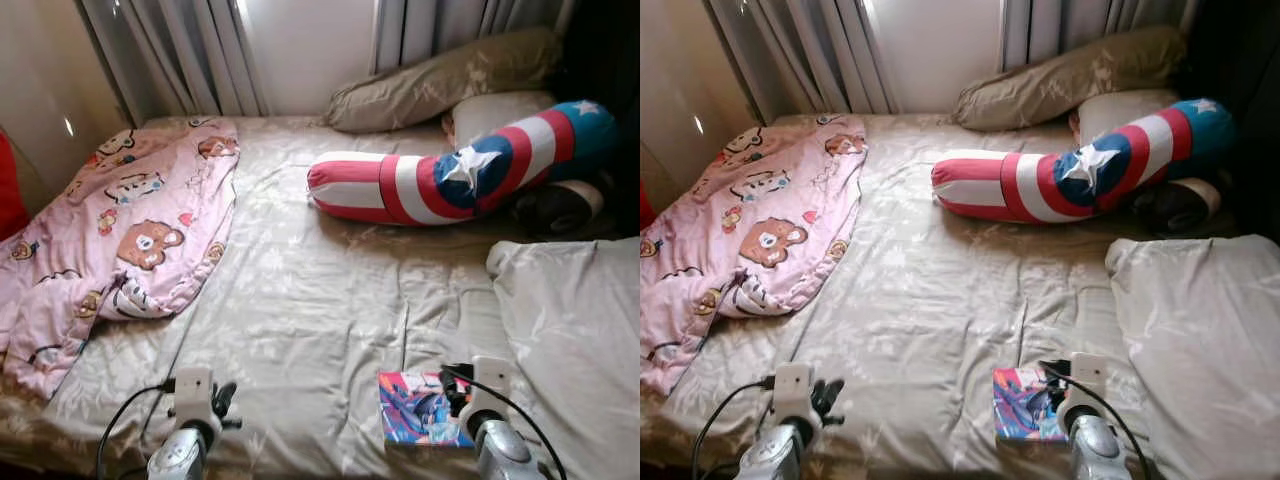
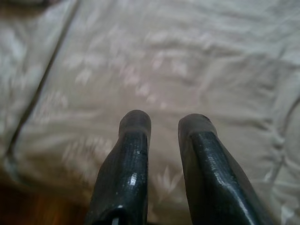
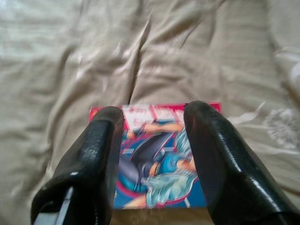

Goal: Clean up the room

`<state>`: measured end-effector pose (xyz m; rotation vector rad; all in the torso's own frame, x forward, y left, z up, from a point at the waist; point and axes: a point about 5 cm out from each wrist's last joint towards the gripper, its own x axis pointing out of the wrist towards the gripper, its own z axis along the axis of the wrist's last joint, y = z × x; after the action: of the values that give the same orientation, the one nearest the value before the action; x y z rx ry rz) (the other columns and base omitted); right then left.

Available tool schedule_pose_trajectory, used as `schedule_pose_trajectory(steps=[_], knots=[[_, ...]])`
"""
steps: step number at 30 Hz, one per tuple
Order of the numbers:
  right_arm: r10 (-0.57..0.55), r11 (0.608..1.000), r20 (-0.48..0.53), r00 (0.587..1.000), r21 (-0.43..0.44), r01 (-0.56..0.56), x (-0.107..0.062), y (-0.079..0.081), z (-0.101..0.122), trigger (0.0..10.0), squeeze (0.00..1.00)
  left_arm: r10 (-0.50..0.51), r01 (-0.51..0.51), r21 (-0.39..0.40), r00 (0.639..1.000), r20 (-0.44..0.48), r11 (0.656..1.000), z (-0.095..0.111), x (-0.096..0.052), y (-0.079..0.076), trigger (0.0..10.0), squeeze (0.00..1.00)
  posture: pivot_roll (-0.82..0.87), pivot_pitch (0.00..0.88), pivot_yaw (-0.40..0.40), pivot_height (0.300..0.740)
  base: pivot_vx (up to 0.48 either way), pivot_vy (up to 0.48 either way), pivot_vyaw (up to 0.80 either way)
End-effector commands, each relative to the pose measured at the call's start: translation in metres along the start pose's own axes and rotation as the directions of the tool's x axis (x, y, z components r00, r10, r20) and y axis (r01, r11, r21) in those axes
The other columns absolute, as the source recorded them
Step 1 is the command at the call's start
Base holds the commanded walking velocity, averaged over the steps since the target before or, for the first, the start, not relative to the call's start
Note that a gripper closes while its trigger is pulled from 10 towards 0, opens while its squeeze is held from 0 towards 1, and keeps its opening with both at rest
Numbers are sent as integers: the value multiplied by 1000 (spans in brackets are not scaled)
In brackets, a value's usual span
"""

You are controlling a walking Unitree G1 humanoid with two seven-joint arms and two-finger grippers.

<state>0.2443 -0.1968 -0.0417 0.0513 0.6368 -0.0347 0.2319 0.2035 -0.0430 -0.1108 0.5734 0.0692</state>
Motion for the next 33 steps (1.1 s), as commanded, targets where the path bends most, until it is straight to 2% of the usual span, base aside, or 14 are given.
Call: schedule_pose_trajectory(steps=[1, 3, 5, 9, 12, 16, 21, 27, 29, 33], knots=[[9, 1000, -94, 996, -28, -12, -5, 1, -19, 10000, 0, 45, -47, -18, 995, -84, 999, -17, -6, 9, 10000, 0, 8, 0, 37, 740, 0, 0, 0], [7, 1000, -123, 992, -19, -9, -7, 1, -25, 10000, 0, 65, -66, -5, 988, -137, 998, -28, -10, 12, 10000, 0, 16, 0, 35, 740, 0, 0, 0], [-2, 1000, -134, 991, -7, 1, -7, 0, -27, 10000, 0, 71, -72, -4, 986, -148, 997, -31, -12, 13, 10000, 0, 16, 0, 35, 740, 0, 0, 0], [-79, 994, -158, 984, 66, 90, -11, -7, -35, 10000, 0, 102, -112, -47, 979, -177, 993, -40, -16, 16, 10000, 0, 19, 0, 38, 740, 0, 0, 0], [-71, 994, -171, 983, 75, 85, -12, -6, -39, 10000, 0, 112, -124, -45, 973, -202, 991, -46, -19, 18, 10000, 0, 11, 0, 43, 740, 0, 0, 0], [-35, 999, -204, 978, 34, 43, -14, -3, -46, 10000, 0, 129, -144, -55, 968, -217, 988, -50, -22, 21, 10000, 0, 9, 0, 42, 740, 0, 0, 0], [-47, 998, -230, 972, 31, 56, -18, -7, -53, 10000, 0, 147, -167, -74, 963, -226, 983, -53, -25, 25, 10000, 0, 5, 0, 48, 740, 0, 0, 0], [-47, 999, -265, 963, -14, 45, -23, -12, -62, 10000, 0, 148, -171, -74, 958, -245, 982, -58, -28, 27, 10000, 0, -11, 0, 58, 740, 0, 0, 0], [-47, 999, -276, 960, -36, 38, -27, -21, -66, 10000, 0, 145, -169, -77, 957, -250, 983, -58, -28, 28, 10000, 0, -9, 0, 60, 740, 0, 0, 0], [-51, 997, -278, 959, -74, 32, -31, -30, -69, 10000, 0, 149, -174, -75, 953, -264, 982, -60, -29, 28, 10000, 0, -2, 0, 57, 740, 0, 257, 172]])
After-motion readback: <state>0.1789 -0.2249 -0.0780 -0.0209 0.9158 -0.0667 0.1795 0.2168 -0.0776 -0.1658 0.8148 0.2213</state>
